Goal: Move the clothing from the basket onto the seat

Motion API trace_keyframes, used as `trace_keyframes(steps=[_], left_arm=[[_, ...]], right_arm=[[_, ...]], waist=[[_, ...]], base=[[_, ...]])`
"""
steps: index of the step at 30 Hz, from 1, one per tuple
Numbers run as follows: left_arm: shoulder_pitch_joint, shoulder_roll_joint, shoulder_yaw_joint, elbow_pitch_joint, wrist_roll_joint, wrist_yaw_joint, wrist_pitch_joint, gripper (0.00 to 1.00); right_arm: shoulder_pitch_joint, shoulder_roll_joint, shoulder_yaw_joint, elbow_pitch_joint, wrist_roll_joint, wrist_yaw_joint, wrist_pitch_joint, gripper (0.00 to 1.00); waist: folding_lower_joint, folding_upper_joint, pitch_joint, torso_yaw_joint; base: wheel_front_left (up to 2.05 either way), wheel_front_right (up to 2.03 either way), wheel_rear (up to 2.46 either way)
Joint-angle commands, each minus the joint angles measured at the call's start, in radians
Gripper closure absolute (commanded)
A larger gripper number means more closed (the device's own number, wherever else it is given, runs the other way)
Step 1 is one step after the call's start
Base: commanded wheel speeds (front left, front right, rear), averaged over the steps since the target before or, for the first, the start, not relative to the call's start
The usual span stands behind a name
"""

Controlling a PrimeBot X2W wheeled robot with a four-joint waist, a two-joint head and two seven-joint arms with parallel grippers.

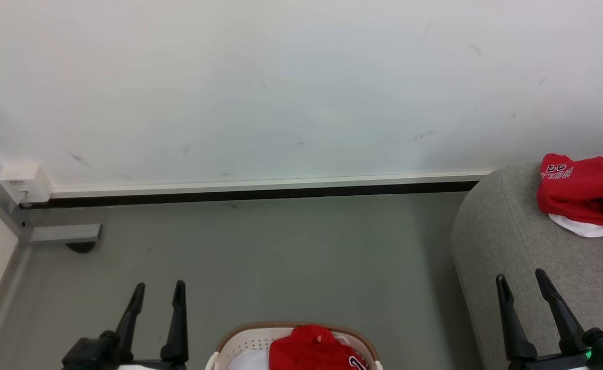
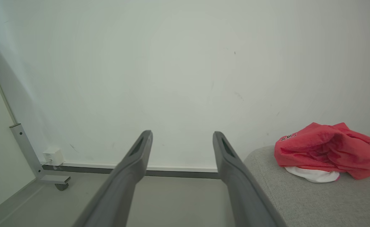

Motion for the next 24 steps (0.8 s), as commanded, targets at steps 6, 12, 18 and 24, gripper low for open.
trace_keyframes(steps=[6, 12, 18, 24], left_arm=[[-0.012, -0.003, 0.019, 0.013, 0.017, -0.011, 0.0, 0.0], [-0.024, -0.005, 0.017, 0.026, 0.025, -0.018, 0.0, 0.0], [-0.065, -0.005, -0.004, 0.05, 0.033, -0.021, 0.0, 0.0], [-0.135, -0.005, -0.039, 0.105, 0.055, -0.029, 0.0, 0.0]], right_arm=[[-0.015, 0.003, 0.004, 0.003, 0.002, -0.003, 0.0, 0.0], [-0.031, 0.0, 0.009, 0.007, -0.002, -0.003, 0.0, 0.0], [-0.07, 0.007, 0.001, -0.003, 0.004, -0.003, 0.0, 0.0], [-0.131, 0.017, 0.001, -0.025, 0.01, -0.003, 0.0, 0.0]], waist=[[0.0, -0.0001, 0.006, -0.01], [0.0, -0.0001, 0.022, -0.032], [0.0, -0.0001, 0.075, -0.07], [0.0, -0.0001, 0.167, -0.135]], base=[[0.0, 0.0, 0.0], [0.0, 0.0, 0.0], [0.0, 0.0, 0.0], [0.0, 0.0, 0.0]])
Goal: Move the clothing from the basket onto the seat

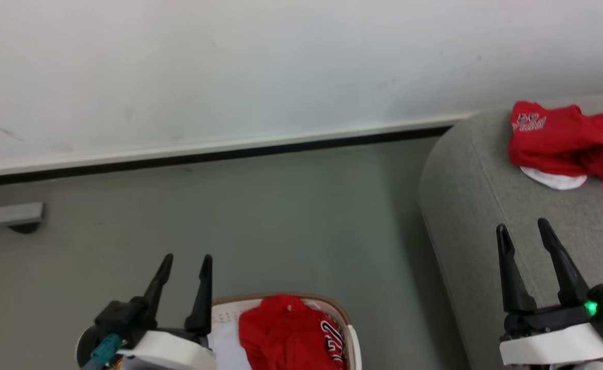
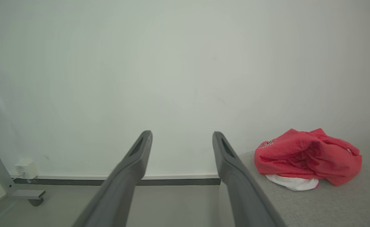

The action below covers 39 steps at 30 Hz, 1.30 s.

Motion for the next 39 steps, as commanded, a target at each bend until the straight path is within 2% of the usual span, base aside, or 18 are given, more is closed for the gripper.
trace_keyframes(steps=[1, 9, 13, 22, 30, 39], left_arm=[[-0.025, 0.004, -0.006, 0.031, 0.02, -0.005, 0.0, 0.0], [-0.175, 0.048, -0.094, 0.254, 0.036, -0.025, 0.013, 0.0], [-0.256, 0.066, -0.128, 0.382, 0.02, -0.032, 0.054, 0.0], [-0.414, 0.113, -0.296, 0.644, -0.097, -0.033, 0.185, 0.0], [-0.515, 0.184, -0.436, 0.8, -0.195, -0.033, 0.297, 0.0], [-0.589, 0.249, -0.56, 0.881, -0.265, -0.034, 0.392, 0.0]], right_arm=[[-0.023, 0.004, 0.002, -0.005, 0.008, -0.003, 0.0, 0.0], [-0.123, 0.015, -0.011, -0.037, 0.013, -0.003, 0.0, 0.0], [-0.181, 0.025, -0.013, -0.051, 0.009, -0.003, 0.0, 0.0], [-0.268, 0.047, -0.057, -0.084, 0.027, -0.003, 0.0, 0.0], [-0.304, 0.066, -0.06, -0.092, 0.052, -0.003, 0.0, 0.0], [-0.321, 0.069, -0.042, -0.087, 0.123, -0.003, 0.0, 0.0]], waist=[[-0.0001, 0.0, 0.06, -0.049], [-0.0001, 0.0, 0.218, -0.131], [-0.0001, 0.0, 0.293, -0.174], [-0.0001, 0.0, 0.44, -0.249], [-0.0001, 0.0, 0.557, -0.306], [-0.0001, 0.0, 0.645, -0.363]], base=[[0.0, 0.0, 0.0], [0.0, 0.0, 0.0], [0.0, 0.0, 0.0], [0.0, 0.0, 0.0], [0.0, 0.0, 0.0], [0.0, 0.0, 0.0]])
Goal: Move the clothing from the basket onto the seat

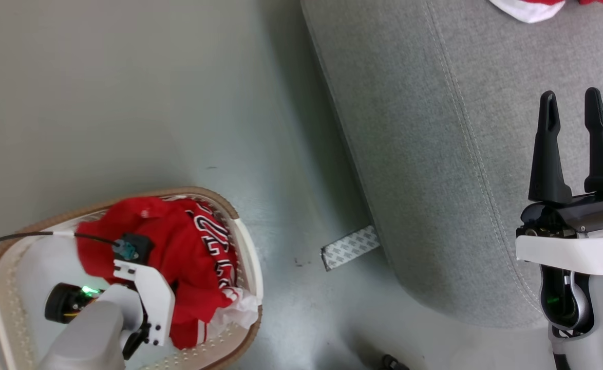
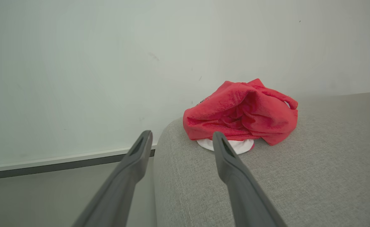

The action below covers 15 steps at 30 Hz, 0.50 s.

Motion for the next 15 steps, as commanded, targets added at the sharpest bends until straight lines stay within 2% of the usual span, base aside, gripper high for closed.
trace_keyframes(steps=[1, 2, 3, 4, 5, 15], left_arm=[[-0.014, 0.013, -0.019, 0.018, -0.015, -0.002, 0.017, 0.0], [-0.017, 0.012, -0.026, 0.022, -0.023, -0.002, 0.022, 0.0], [-0.021, 0.01, -0.034, 0.028, -0.028, -0.002, 0.022, 0.27], [-0.025, 0.008, -0.041, 0.033, -0.036, -0.002, 0.021, 0.59], [-0.026, 0.005, -0.05, 0.036, -0.045, -0.002, 0.018, 1.0], [-0.031, -0.01, -0.115, 0.043, -0.129, -0.002, -0.036, 1.0]], right_arm=[[-0.017, 0.004, 0.003, 0.001, 0.014, -0.003, 0.001, 0.0], [-0.019, 0.004, 0.004, 0.002, 0.017, -0.003, 0.001, 0.0], [-0.02, 0.004, 0.005, 0.003, 0.021, -0.003, 0.001, 0.0], [-0.022, 0.004, 0.005, 0.004, 0.022, -0.003, 0.001, 0.0], [-0.023, 0.004, 0.004, 0.006, 0.022, -0.003, 0.001, 0.0], [-0.018, 0.004, -0.012, 0.009, -0.015, -0.003, 0.001, 0.0]], waist=[[-0.0002, -0.0001, 0.028, -0.025], [-0.0002, -0.0001, 0.03, -0.027], [-0.0002, -0.0001, 0.031, -0.028], [-0.0002, -0.0001, 0.032, -0.028], [-0.0002, -0.0001, 0.031, -0.028], [-0.0002, -0.0001, -0.021, 0.0]], base=[[0.0, 0.0, 0.0], [0.0, 0.0, 0.0], [0.0, 0.0, 0.0], [0.0, 0.0, 0.0], [0.0, 0.0, 0.0], [0.0, 0.0, 0.0]])
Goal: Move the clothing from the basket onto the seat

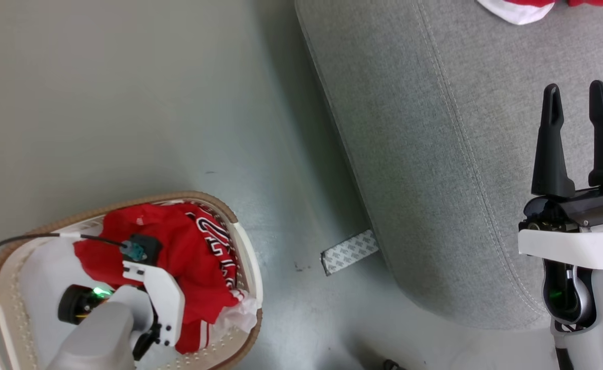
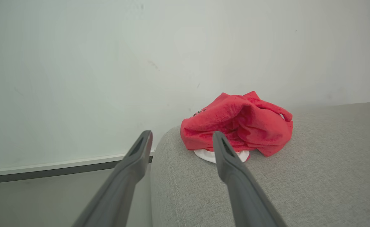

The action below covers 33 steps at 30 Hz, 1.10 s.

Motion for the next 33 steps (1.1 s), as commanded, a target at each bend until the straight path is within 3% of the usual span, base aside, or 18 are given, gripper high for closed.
trace_keyframes(steps=[1, 10, 21, 27, 33], left_arm=[[-0.004, -0.006, -0.009, 0.01, -0.022, -0.002, -0.02, 1.0], [0.032, -0.066, -0.049, 0.012, -0.081, -0.002, -0.12, 1.0], [0.119, -0.139, -0.159, -0.086, -0.199, -0.002, -0.279, 1.0], [0.176, -0.134, -0.198, -0.166, -0.239, -0.002, -0.35, 1.0], [0.227, -0.104, -0.142, -0.306, -0.213, -0.002, -0.359, 1.0]], right_arm=[[0.004, 0.003, -0.01, 0.001, -0.015, -0.003, 0.001, 0.0], [0.027, 0.002, -0.035, 0.001, -0.068, -0.003, 0.001, 0.0], [0.108, -0.037, -0.043, 0.035, -0.109, -0.003, 0.001, 0.0], [0.179, -0.048, -0.035, 0.064, -0.074, -0.003, 0.001, 0.0], [0.247, -0.077, -0.025, 0.074, -0.056, -0.003, 0.001, 0.0]], waist=[[-0.0001, 0.0, -0.025, 0.017], [-0.0001, 0.0, -0.143, 0.086], [-0.0001, 0.0, -0.418, 0.239], [-0.0001, 0.0, -0.594, 0.313], [-0.0001, 0.0, -0.717, 0.366]], base=[[0.0, 0.0, 0.0], [0.0, 0.0, 0.0], [0.0, 0.0, 0.0], [0.0, 0.0, 0.0], [0.0, 0.0, 0.0]])
